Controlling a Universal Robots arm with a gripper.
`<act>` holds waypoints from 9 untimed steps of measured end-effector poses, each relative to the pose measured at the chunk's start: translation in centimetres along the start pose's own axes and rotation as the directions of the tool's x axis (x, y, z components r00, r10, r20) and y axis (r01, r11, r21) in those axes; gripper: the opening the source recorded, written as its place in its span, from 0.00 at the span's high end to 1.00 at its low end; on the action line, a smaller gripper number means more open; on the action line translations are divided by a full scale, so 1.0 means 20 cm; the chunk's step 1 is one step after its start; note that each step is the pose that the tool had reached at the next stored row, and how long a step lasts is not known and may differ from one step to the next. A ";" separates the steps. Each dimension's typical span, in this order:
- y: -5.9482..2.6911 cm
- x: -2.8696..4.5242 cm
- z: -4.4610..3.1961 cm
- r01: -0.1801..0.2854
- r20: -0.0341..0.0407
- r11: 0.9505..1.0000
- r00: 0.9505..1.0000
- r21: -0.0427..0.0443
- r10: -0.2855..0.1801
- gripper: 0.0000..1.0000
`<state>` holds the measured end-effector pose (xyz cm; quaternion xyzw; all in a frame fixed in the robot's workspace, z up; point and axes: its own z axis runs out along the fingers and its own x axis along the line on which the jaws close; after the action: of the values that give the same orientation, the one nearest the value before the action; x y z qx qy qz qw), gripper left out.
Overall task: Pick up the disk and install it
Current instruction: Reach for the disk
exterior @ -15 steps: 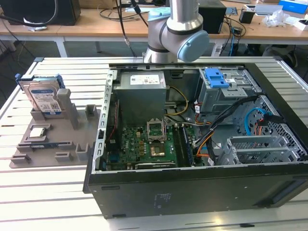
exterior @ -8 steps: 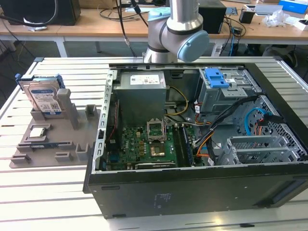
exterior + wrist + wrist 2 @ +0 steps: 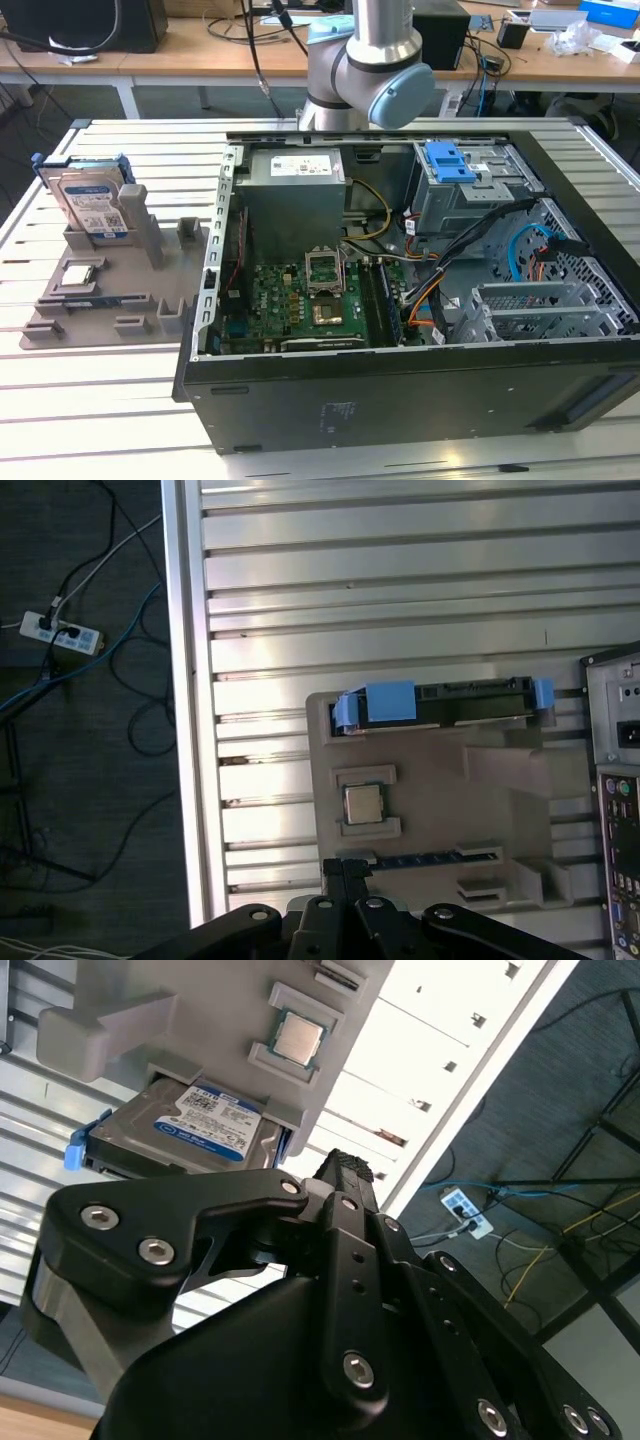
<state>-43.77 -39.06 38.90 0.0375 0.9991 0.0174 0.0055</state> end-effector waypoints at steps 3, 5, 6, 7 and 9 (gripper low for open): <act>0.002 -0.003 0.001 0.000 0.000 1.000 1.000 0.001 0.000 0.89; 0.003 -0.004 0.001 0.000 0.000 1.000 1.000 0.001 0.000 0.89; 0.004 -0.006 0.002 0.000 0.000 1.000 1.000 0.001 0.000 0.89; 0.005 -0.007 0.002 0.000 0.000 1.000 1.000 0.001 0.000 0.89; 0.010 -0.011 0.004 0.000 0.000 1.000 1.000 0.002 0.000 0.89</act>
<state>-43.55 -38.87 38.83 0.0375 0.9991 0.0164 0.0055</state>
